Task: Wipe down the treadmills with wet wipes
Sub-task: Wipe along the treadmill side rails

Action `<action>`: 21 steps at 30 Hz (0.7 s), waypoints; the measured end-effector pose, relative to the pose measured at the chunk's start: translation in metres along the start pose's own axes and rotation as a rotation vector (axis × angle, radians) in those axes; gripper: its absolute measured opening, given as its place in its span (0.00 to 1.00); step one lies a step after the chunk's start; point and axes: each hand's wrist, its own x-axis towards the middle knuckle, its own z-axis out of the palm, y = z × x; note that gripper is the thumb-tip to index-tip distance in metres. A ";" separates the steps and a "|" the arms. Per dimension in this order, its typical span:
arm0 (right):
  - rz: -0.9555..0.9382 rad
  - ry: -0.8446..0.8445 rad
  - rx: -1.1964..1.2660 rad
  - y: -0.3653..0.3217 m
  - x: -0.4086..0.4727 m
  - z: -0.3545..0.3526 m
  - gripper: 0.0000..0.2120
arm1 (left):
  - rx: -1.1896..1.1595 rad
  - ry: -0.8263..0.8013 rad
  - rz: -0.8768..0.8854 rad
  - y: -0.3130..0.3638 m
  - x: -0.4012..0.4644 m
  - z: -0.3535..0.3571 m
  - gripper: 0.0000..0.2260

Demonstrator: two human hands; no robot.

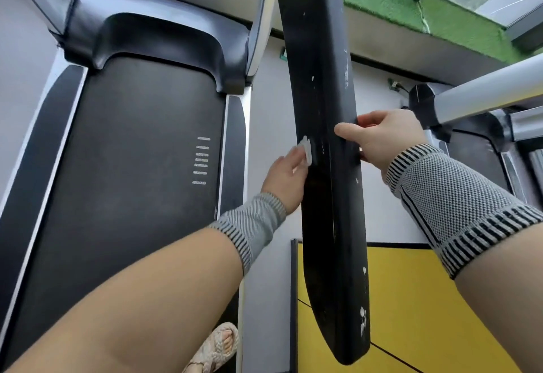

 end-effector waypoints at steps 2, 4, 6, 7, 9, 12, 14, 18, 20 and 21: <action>0.016 -0.004 0.021 0.000 0.000 0.001 0.27 | -0.012 0.060 -0.050 0.003 0.021 -0.004 0.18; 0.012 -0.007 0.040 0.002 0.002 0.002 0.36 | -0.040 0.080 -0.058 -0.001 0.020 0.001 0.17; 0.002 -0.012 0.043 0.004 0.003 0.002 0.37 | -0.076 0.076 -0.042 -0.004 -0.005 0.008 0.17; 0.000 -0.011 0.044 0.004 0.004 0.002 0.37 | -0.088 0.072 -0.031 -0.005 -0.021 0.012 0.17; -0.005 -0.009 0.039 0.005 0.004 0.002 0.36 | -0.115 0.068 0.033 -0.003 -0.042 0.016 0.18; -0.001 -0.013 0.031 0.004 0.004 0.002 0.29 | -0.149 0.050 0.050 0.012 -0.024 0.010 0.20; -0.009 -0.013 0.026 0.005 0.005 0.002 0.24 | -0.250 0.050 0.041 0.021 -0.014 0.008 0.21; -0.025 0.002 0.015 0.006 0.006 0.000 0.20 | -0.142 -0.034 0.140 0.019 -0.057 0.021 0.27; -0.022 0.003 0.011 0.006 0.006 0.001 0.18 | -0.122 -0.070 0.156 0.015 -0.065 0.024 0.27; -0.025 0.001 0.011 0.006 0.006 0.001 0.16 | -0.165 -0.077 0.145 0.019 -0.057 0.024 0.27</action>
